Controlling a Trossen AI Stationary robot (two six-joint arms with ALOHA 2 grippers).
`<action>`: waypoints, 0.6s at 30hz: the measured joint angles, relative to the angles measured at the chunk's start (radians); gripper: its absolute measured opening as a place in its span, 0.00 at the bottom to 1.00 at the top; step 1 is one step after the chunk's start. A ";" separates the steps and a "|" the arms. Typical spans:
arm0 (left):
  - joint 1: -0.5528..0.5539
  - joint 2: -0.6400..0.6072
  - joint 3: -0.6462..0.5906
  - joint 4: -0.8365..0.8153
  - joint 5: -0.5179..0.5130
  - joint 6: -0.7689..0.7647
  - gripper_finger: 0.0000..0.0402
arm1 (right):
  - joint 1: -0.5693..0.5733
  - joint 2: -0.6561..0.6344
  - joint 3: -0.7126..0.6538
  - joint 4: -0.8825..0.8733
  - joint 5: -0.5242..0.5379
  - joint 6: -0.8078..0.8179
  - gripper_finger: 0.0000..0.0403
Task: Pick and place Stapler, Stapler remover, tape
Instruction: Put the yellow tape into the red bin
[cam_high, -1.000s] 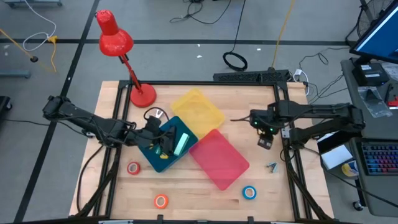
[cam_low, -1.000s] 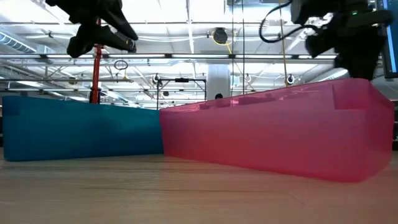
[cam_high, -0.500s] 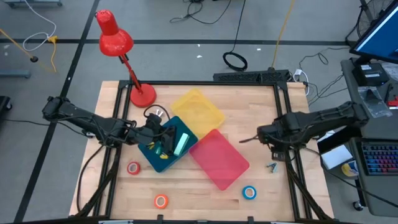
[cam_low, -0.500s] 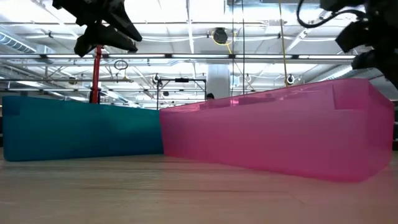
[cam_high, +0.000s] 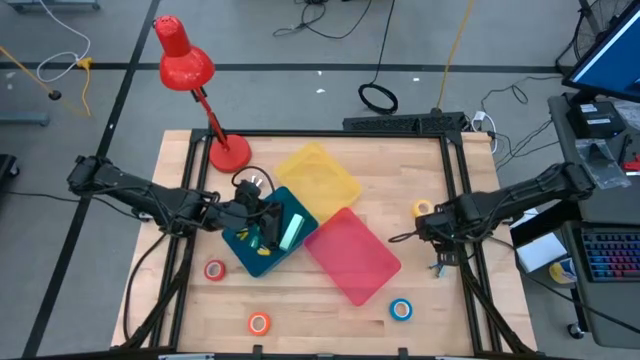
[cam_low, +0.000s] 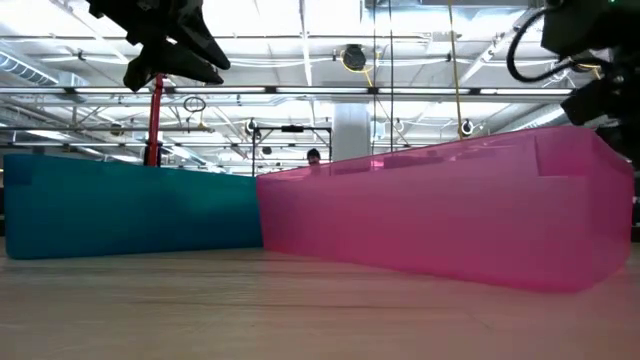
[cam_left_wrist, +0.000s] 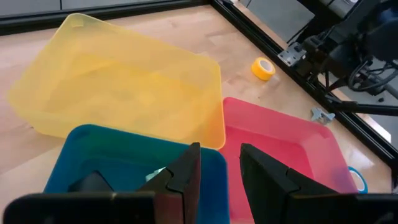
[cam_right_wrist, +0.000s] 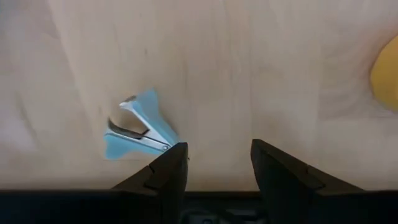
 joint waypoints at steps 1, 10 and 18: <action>0.000 0.000 0.000 0.000 0.000 0.000 0.28 | 0.000 0.000 -0.012 0.008 -0.001 0.000 0.42; 0.000 0.000 0.000 0.002 -0.008 0.000 0.28 | -0.001 0.000 -0.056 0.052 0.065 0.046 0.42; 0.021 0.000 0.000 0.009 -0.010 -0.002 0.28 | -0.011 -0.001 -0.005 0.071 0.236 0.239 0.42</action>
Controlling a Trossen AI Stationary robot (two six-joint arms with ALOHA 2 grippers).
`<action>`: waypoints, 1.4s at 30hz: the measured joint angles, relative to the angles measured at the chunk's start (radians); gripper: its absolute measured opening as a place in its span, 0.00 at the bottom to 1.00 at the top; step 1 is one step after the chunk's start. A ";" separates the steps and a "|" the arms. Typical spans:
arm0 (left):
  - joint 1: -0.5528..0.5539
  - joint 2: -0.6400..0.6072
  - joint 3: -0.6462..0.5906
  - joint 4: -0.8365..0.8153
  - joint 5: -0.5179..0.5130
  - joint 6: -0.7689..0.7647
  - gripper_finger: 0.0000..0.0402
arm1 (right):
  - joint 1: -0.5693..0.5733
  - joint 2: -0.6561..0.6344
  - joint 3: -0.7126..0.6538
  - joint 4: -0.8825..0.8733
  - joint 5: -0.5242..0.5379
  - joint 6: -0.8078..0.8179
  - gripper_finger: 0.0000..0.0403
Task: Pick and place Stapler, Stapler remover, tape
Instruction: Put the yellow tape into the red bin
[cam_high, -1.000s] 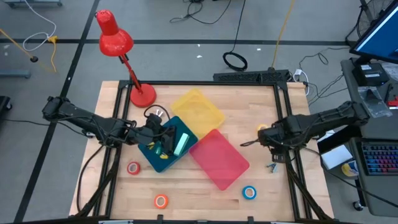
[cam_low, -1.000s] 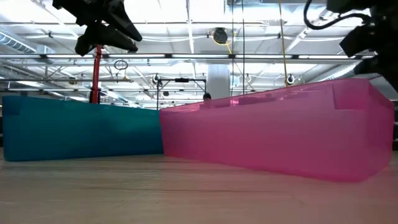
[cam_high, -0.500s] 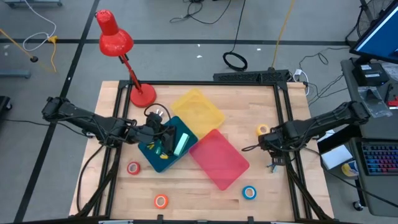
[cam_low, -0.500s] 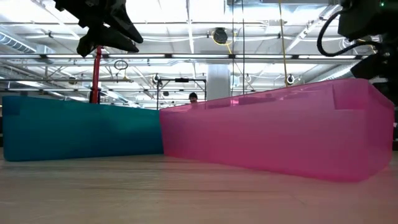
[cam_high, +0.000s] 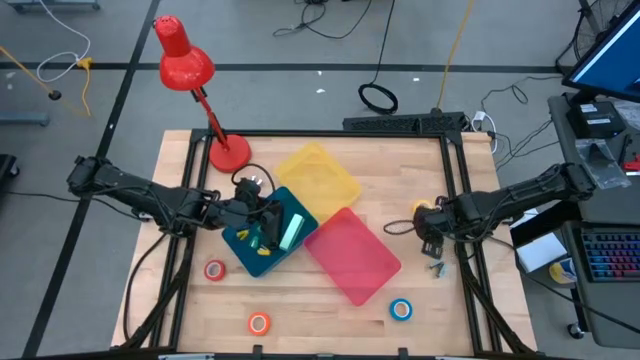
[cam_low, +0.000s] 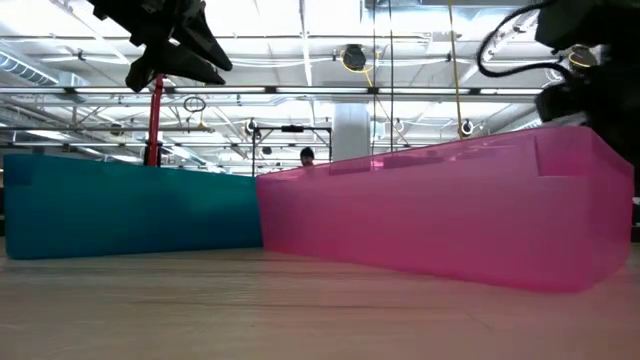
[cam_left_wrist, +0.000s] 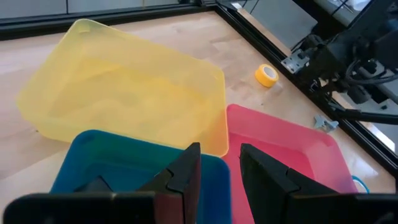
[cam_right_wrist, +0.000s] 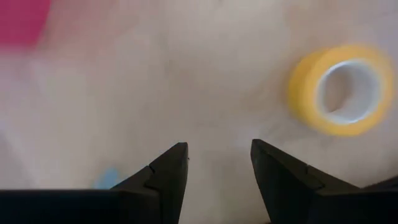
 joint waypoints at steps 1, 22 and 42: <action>0.004 0.000 0.000 0.000 0.000 0.000 0.28 | -0.007 0.000 0.006 0.004 0.030 0.026 0.42; 0.024 0.000 0.000 0.072 0.005 0.109 0.28 | -0.480 0.054 0.016 0.174 0.002 0.248 0.42; 0.024 0.000 0.000 0.072 0.021 0.154 0.28 | -0.522 0.126 -0.128 0.358 -0.034 0.317 0.42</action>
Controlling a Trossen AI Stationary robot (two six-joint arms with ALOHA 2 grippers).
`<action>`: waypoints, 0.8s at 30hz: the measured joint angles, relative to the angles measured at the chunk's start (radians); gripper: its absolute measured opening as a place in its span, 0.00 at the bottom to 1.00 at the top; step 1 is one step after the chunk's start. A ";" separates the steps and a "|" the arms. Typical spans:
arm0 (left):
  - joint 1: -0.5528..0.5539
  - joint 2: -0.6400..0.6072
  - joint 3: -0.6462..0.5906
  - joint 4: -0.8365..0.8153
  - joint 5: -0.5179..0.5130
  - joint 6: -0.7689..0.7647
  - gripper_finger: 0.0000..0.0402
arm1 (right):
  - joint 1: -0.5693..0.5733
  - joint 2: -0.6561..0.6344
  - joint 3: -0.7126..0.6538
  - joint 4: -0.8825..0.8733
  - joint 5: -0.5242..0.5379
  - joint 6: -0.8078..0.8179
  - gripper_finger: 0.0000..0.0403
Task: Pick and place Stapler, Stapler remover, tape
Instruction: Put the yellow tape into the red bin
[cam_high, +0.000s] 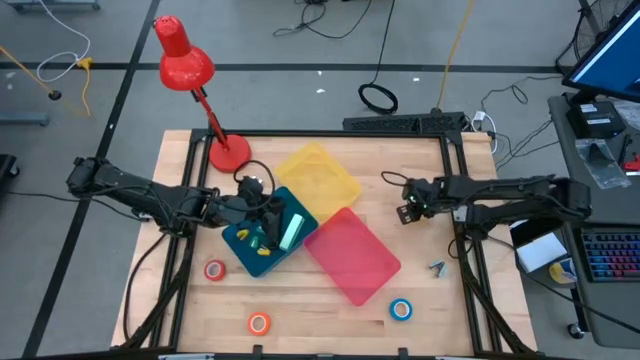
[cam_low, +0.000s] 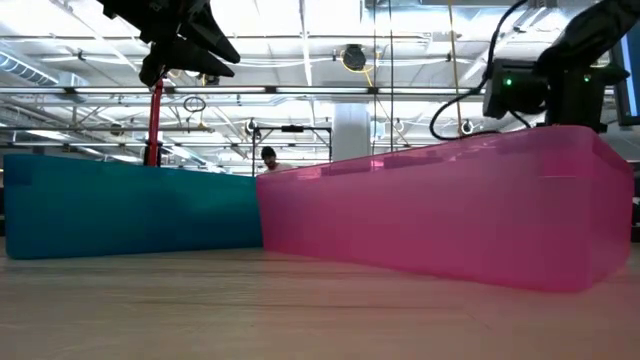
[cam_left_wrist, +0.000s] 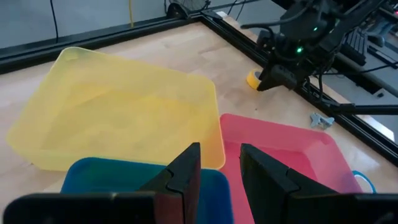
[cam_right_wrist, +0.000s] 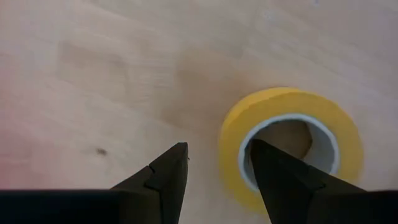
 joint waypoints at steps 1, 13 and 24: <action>0.000 0.000 0.000 0.000 0.000 0.001 0.28 | 0.000 0.009 -0.009 0.014 0.004 0.000 0.42; 0.000 0.000 0.000 0.000 0.000 0.004 0.28 | 0.000 0.055 -0.028 0.046 -0.013 -0.001 0.22; 0.000 0.003 0.000 0.210 0.125 0.040 0.28 | -0.002 -0.119 0.000 0.341 -0.318 -0.032 0.08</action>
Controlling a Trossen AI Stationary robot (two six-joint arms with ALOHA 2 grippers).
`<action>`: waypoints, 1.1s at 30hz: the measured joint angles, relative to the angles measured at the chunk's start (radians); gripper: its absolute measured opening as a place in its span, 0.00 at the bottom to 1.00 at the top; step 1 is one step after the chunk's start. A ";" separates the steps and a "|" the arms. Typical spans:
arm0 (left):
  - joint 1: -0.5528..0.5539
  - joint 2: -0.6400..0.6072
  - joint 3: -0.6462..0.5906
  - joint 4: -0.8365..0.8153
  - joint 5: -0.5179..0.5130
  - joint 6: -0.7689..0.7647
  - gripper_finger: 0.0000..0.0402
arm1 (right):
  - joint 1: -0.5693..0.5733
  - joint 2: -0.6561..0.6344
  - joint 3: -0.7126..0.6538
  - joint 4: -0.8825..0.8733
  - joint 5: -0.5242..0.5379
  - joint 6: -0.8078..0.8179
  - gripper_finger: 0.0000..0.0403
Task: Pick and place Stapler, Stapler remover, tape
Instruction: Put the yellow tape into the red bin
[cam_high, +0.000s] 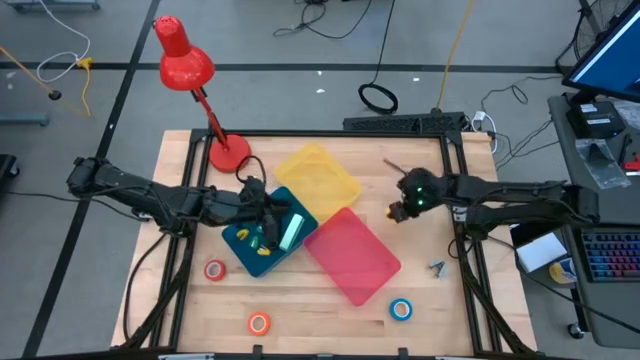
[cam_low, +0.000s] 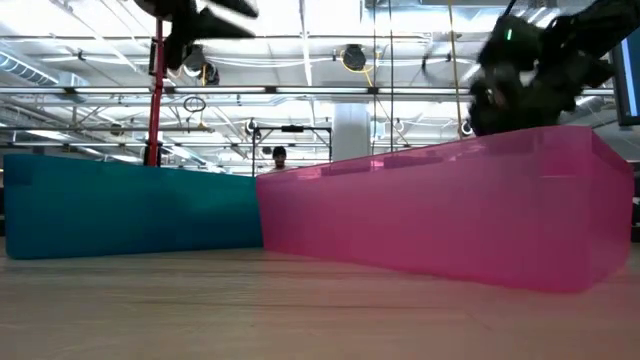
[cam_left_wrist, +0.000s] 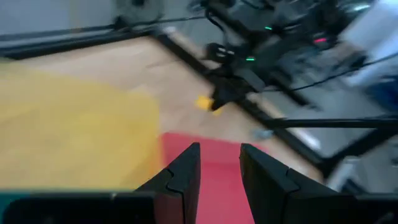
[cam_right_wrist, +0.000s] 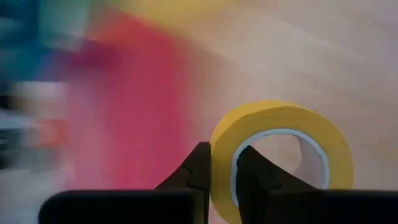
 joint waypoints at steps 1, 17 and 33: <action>-0.001 0.008 0.001 0.044 0.010 0.020 0.28 | 0.001 -0.021 0.001 0.078 -0.034 0.009 0.08; -0.004 0.184 0.001 0.400 0.059 0.158 0.28 | 0.116 -0.052 0.003 0.917 -0.274 0.058 0.08; -0.017 0.163 0.000 0.380 0.166 0.068 0.28 | 0.309 0.096 0.320 0.187 -0.162 -0.297 0.08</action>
